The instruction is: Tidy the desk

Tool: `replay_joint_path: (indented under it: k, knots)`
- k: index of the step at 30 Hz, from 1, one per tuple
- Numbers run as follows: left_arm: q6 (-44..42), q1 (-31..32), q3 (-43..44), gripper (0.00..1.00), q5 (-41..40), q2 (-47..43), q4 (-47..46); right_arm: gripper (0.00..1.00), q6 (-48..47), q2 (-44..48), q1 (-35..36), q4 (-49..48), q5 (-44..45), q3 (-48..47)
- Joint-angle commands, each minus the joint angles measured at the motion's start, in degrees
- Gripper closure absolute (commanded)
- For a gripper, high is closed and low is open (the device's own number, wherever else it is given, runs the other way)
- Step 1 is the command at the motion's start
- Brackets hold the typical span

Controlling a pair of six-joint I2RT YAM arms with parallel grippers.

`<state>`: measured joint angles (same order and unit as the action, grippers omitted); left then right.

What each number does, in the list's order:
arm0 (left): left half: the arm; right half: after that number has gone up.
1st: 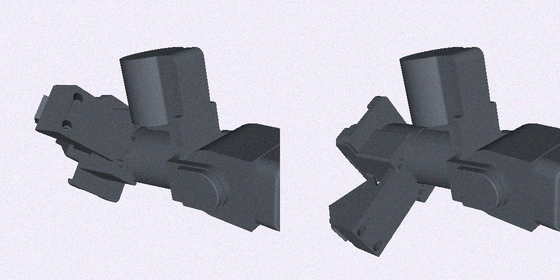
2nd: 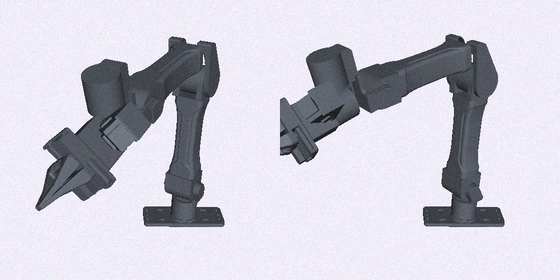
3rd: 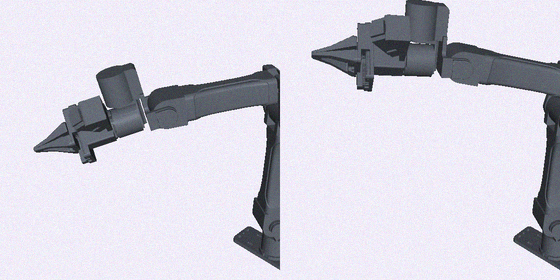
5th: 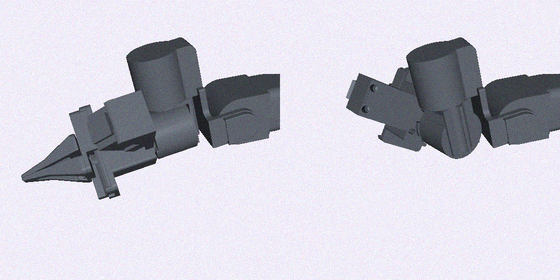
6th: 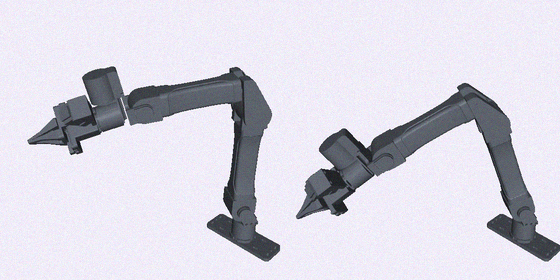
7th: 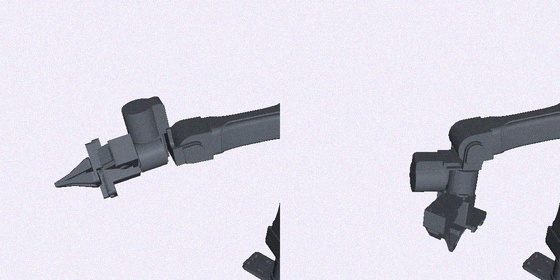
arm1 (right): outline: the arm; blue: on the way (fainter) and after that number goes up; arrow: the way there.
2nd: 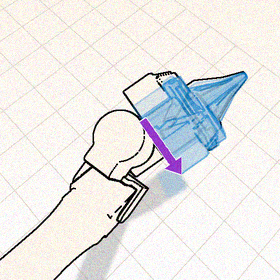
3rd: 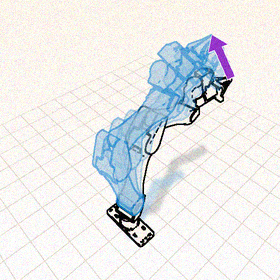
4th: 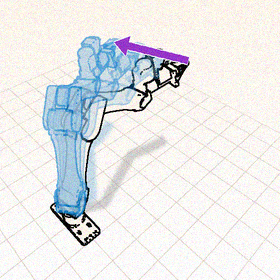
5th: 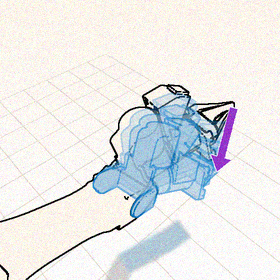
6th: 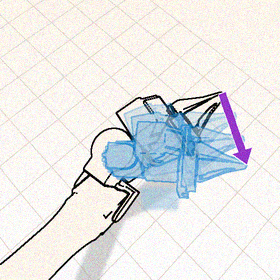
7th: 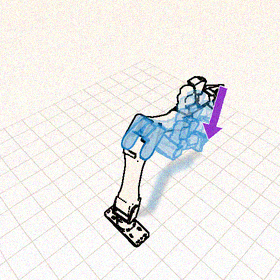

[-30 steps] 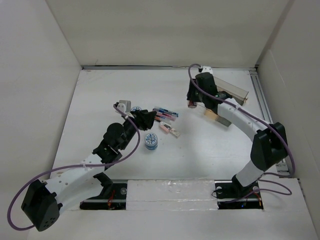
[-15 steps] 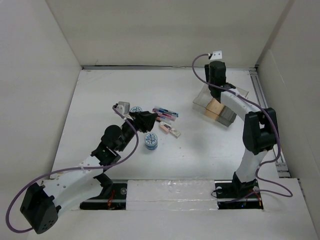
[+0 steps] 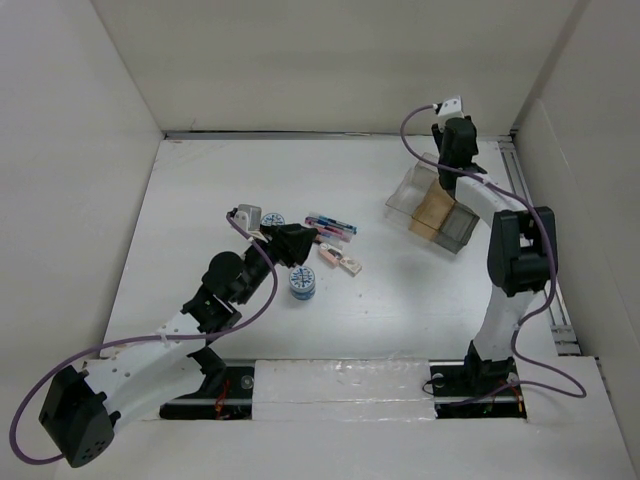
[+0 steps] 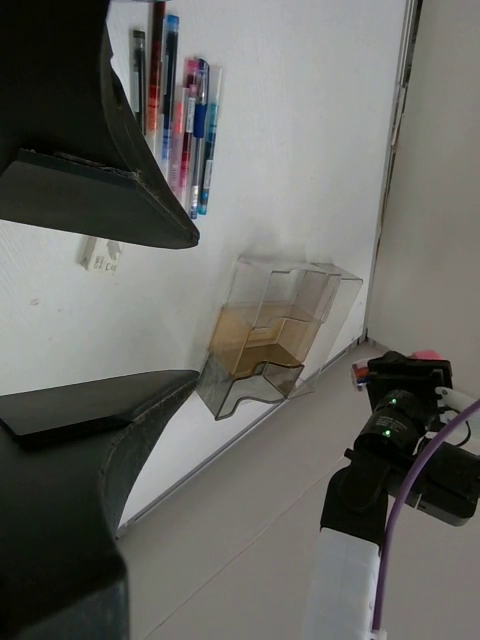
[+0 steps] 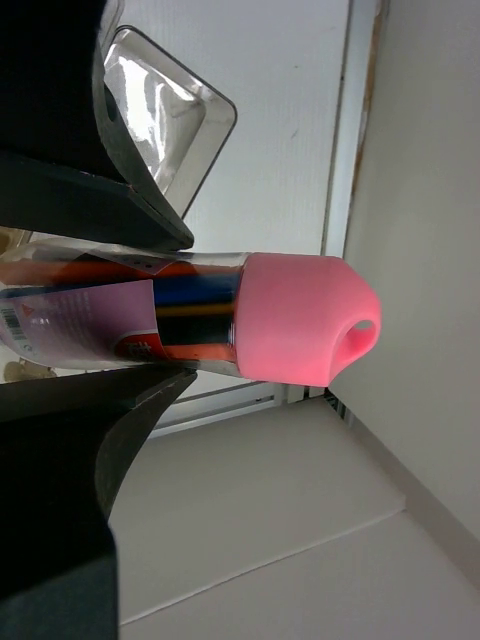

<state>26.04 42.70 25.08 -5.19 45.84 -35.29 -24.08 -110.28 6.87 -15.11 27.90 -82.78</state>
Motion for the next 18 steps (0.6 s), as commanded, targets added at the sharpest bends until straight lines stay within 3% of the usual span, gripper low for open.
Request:
replay_joint_path:
  k: [1,18]
  knots:
    - [-0.2,0.28,-0.3,0.52,0.01,-0.58,-2.51,0.78,-4.05,-0.02,-1.59,-4.93,-2.85,-2.12]
    - [-0.47,0.28,-0.56,0.51,-0.35,-1.64,-2.33,0.76,-0.36,-0.46,-9.51,2.63,-13.05,2.63]
